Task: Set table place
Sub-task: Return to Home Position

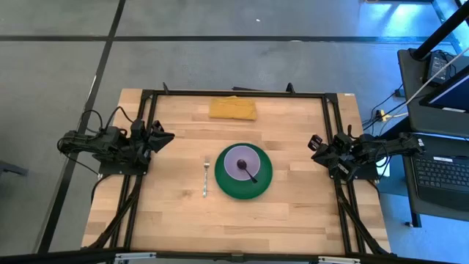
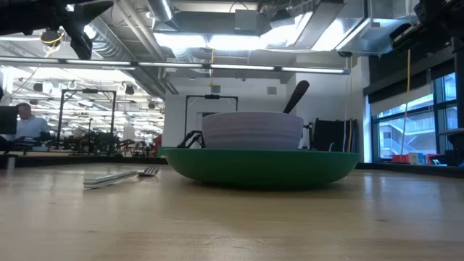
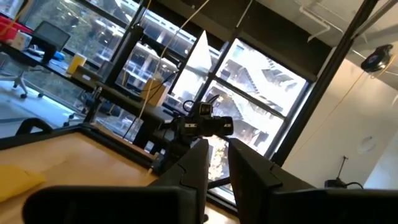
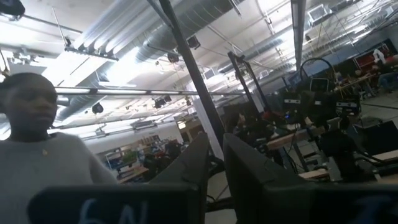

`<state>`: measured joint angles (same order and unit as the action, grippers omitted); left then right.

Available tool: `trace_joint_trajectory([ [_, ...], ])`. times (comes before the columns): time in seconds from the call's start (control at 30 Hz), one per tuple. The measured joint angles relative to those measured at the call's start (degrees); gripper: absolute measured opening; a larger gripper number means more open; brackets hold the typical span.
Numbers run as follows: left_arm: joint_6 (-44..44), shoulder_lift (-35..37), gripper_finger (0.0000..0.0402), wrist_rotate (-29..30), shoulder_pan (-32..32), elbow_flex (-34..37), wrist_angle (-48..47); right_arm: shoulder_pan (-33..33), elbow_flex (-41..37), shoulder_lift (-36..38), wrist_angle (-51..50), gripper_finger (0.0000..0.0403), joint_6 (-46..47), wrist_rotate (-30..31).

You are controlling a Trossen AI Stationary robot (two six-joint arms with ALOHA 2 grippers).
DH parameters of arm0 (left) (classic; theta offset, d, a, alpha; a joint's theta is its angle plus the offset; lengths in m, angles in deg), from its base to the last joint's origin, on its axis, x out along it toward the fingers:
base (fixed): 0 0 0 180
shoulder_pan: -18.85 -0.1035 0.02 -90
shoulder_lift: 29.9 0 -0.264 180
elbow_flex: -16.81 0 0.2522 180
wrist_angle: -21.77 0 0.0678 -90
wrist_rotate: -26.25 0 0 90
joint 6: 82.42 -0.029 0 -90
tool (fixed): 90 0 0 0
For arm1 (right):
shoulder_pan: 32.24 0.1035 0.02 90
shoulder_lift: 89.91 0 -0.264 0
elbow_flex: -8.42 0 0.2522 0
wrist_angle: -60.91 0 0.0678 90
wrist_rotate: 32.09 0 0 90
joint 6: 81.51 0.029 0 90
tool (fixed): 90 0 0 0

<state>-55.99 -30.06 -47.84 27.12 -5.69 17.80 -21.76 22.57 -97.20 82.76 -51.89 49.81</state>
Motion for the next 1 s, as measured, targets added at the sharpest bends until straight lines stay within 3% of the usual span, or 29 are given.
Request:
trace_joint_trajectory([
  [0.43, -1.2, 0.0, 0.0035, -0.3, 0.0, 0.3, -1.4, 0.0, 0.0, 0.2, -2.1, 0.0053, -1.4, 0.0],
  [0.77, 0.4, 0.0, 0.0021, -0.4, 0.0, 7.3, 7.5, 0.0, 0.1, 0.2, -2.9, 0.0053, -1.3, 0.0],
  [1.0, 2.6, 0.0, 0.0012, -0.4, 0.0, 8.3, 6.3, 0.0, 0.1, 0.2, -4.1, 0.0053, -1.2, 0.1],
])
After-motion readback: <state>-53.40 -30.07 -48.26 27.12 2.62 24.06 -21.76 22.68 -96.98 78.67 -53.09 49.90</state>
